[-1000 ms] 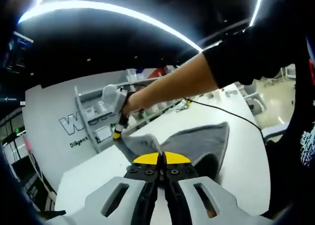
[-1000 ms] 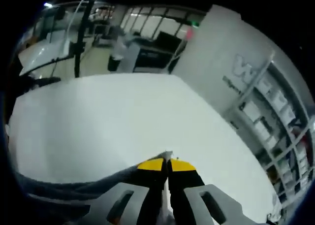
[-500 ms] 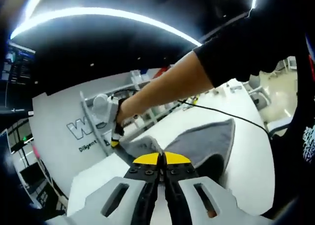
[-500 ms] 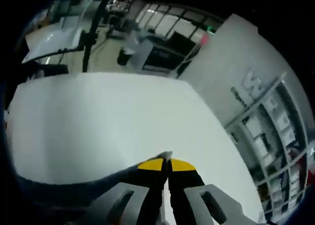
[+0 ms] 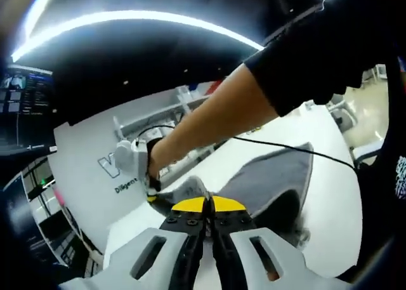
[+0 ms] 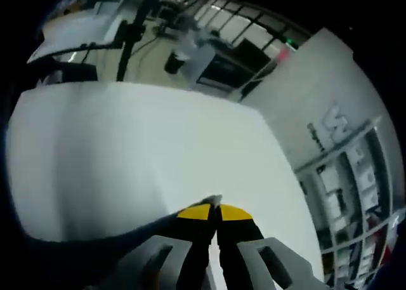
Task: Open the folded towel by lifting each exposed corner and separating the folded layers until the towel lies flat within the target outline without major curled edges
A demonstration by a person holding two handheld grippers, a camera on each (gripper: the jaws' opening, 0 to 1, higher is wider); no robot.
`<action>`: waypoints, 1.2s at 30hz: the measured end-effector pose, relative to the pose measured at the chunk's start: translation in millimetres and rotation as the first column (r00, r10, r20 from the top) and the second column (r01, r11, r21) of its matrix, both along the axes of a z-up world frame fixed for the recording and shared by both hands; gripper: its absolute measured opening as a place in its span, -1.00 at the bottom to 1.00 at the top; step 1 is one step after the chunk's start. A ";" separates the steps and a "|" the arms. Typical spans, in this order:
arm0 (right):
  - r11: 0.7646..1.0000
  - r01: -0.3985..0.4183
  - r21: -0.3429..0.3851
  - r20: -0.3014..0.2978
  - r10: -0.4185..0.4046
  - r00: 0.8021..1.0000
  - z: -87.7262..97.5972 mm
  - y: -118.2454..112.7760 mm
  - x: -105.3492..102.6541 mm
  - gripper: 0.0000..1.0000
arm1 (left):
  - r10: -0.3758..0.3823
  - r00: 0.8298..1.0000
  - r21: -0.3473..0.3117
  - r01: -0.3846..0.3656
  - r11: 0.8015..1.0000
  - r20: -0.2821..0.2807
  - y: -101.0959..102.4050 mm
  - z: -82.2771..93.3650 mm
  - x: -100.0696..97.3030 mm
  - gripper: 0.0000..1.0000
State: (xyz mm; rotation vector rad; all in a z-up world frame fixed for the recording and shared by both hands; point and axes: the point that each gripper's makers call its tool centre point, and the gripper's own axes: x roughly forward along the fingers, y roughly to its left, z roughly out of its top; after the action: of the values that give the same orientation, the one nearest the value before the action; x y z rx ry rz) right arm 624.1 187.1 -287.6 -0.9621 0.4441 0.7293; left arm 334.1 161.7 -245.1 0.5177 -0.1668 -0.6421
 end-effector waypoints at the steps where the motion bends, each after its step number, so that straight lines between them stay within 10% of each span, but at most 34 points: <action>1: 1.000 -0.008 -0.002 -0.001 0.008 1.000 -1.0 4.8 -1.0 -1.00 | 0.006 1.000 0.000 -0.006 1.000 0.000 2.1 0.7 0.4 -0.97; 13: 0.999 -0.048 -0.014 -0.020 0.048 0.999 -10.0 41.6 5.8 -1.00 | -0.036 0.999 0.000 0.036 0.999 0.016 14.6 1.5 -4.2 -0.97; 36: 0.990 -0.139 0.011 -0.022 0.140 0.990 -12.3 126.5 20.9 -1.00 | 0.184 0.983 -0.040 -0.183 0.982 0.025 93.0 9.8 6.2 -0.97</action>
State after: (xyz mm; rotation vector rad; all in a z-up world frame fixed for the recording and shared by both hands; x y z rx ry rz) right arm 644.9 313.6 -299.9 -0.9833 0.3958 0.8692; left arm 340.3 254.7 -235.3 0.5000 -0.1559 -0.4504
